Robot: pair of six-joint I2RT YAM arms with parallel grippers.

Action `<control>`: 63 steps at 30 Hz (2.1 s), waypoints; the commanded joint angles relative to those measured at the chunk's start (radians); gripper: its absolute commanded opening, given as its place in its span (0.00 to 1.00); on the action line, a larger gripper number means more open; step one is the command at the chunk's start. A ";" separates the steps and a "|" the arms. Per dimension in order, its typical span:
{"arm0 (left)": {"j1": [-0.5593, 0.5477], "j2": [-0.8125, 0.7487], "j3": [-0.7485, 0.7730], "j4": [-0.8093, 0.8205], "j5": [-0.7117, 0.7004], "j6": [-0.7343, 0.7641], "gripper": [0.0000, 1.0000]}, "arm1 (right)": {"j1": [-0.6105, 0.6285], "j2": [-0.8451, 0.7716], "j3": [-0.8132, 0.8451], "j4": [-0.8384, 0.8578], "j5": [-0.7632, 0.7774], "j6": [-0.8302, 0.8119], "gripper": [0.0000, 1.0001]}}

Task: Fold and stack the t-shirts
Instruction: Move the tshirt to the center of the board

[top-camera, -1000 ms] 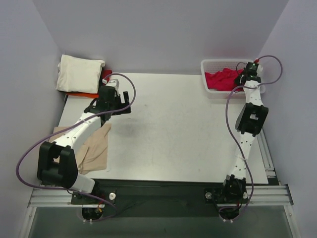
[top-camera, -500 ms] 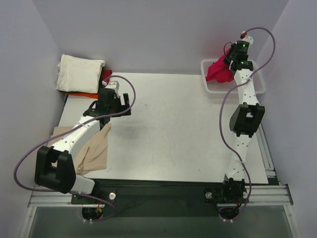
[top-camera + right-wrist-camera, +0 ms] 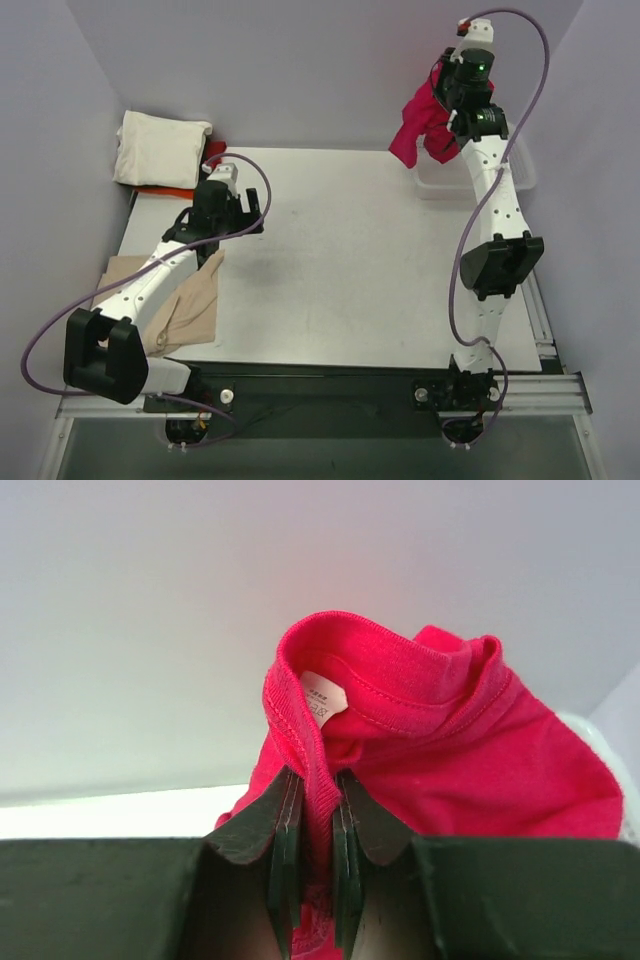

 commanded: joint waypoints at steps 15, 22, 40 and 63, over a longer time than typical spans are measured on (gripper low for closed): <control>-0.003 -0.055 -0.034 0.040 -0.103 -0.046 0.97 | 0.401 -0.445 -0.269 0.014 0.061 -0.179 0.00; -0.001 0.013 -0.022 0.072 -0.047 -0.079 0.97 | 0.607 -0.558 -0.456 -0.042 0.075 -0.181 0.00; 0.022 0.198 0.095 0.038 0.061 -0.182 0.97 | 0.584 -0.776 -0.987 -0.096 0.290 0.130 0.00; -0.109 0.473 0.170 0.064 0.204 -0.178 0.83 | 0.447 -0.543 -1.268 -0.069 0.135 0.401 0.00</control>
